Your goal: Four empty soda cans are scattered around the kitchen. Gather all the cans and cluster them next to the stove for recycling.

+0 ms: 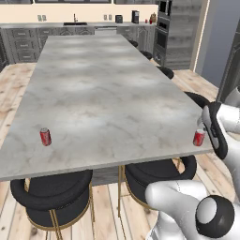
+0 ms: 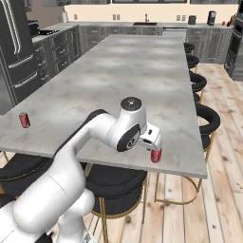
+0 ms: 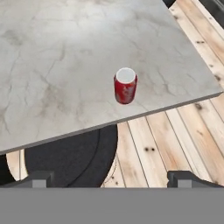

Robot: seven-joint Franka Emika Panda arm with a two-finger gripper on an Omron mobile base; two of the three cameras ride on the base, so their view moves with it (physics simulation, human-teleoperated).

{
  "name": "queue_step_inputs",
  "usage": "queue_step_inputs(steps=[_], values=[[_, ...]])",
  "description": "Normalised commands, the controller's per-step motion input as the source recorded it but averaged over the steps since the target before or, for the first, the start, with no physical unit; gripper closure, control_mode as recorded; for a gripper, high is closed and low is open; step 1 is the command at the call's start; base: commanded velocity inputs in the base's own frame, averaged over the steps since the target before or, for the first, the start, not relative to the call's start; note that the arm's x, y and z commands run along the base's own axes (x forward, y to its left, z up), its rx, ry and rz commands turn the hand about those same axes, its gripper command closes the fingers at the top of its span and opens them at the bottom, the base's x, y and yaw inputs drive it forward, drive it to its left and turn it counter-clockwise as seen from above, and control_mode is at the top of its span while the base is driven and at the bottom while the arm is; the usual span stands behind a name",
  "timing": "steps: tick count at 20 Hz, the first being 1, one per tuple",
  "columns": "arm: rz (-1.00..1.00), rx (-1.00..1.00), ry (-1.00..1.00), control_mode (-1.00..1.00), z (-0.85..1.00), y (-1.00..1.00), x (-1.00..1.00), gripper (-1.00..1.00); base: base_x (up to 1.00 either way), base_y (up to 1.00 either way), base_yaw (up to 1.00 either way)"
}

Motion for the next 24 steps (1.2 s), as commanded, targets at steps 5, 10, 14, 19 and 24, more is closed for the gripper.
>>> queue_step_inputs(steps=[5, 10, 14, 19, 24], values=[[0.0, 0.01, 0.03, -1.0, -0.1, -0.1, 0.22, -1.0, 0.0, 0.0, 0.0], [0.0, 0.02, 0.0, -1.0, -0.15, -0.18, 0.12, -1.0, 0.0, 0.0, 0.0], [0.0, 0.01, 0.0, -1.0, -0.25, -0.1, 0.26, -1.0, 0.0, 0.0, 0.0], [0.0, 0.01, 0.0, -1.0, -0.18, -0.05, 0.25, -1.0, 0.0, 0.0, 0.0], [0.0, 0.01, 0.02, -1.0, -0.19, -0.06, 0.24, -1.0, 0.0, 0.0, 0.0]])
